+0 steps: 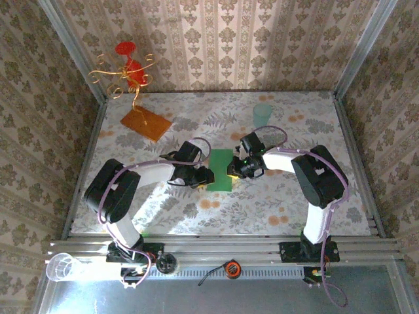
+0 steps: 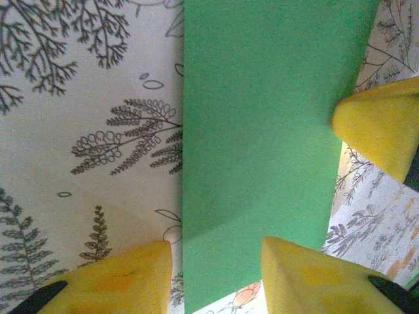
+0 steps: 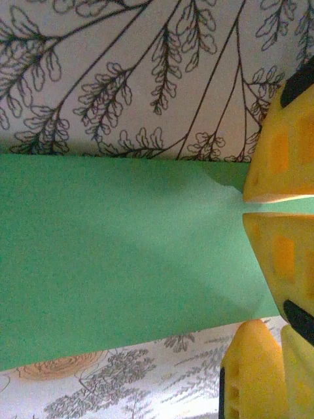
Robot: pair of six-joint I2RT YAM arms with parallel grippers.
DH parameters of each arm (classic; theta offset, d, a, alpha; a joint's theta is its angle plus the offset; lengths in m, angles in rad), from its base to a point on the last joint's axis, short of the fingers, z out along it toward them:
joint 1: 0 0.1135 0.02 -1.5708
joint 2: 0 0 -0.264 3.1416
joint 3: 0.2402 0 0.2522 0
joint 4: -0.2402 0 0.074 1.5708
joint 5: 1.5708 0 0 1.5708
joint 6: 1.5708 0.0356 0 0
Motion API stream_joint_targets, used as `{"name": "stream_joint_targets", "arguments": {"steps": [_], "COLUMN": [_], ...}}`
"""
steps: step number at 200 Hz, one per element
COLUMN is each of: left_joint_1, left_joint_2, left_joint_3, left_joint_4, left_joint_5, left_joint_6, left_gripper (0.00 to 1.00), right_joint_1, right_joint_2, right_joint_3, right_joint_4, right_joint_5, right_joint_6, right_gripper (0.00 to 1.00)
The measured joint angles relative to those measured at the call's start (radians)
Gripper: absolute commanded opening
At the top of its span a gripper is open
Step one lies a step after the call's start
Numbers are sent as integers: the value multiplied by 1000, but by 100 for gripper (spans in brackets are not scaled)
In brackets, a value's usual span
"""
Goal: Fold a paper plane with a square sheet of paper (pick it up from the middle)
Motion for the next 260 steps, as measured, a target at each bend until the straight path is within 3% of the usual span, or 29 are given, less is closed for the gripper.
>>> {"name": "stream_joint_targets", "arguments": {"steps": [78,137,260], "left_joint_1": [-1,29,121], "left_joint_2": [4,5,95], "left_joint_3": [1,1,47], "left_joint_4": [10,126,178], "left_joint_5": [25,98,214], "left_joint_6": [-2,-60,-130], "left_gripper": [38,36,22], "right_joint_1": [-26,-26,-27], "right_joint_2": [6,6,6], "right_joint_3": [-34,-42,-43], "right_joint_4": [72,90,94], "right_joint_5": [-78,-80,-82], "right_joint_6": [53,57,57], "right_gripper": [17,17,17]}}
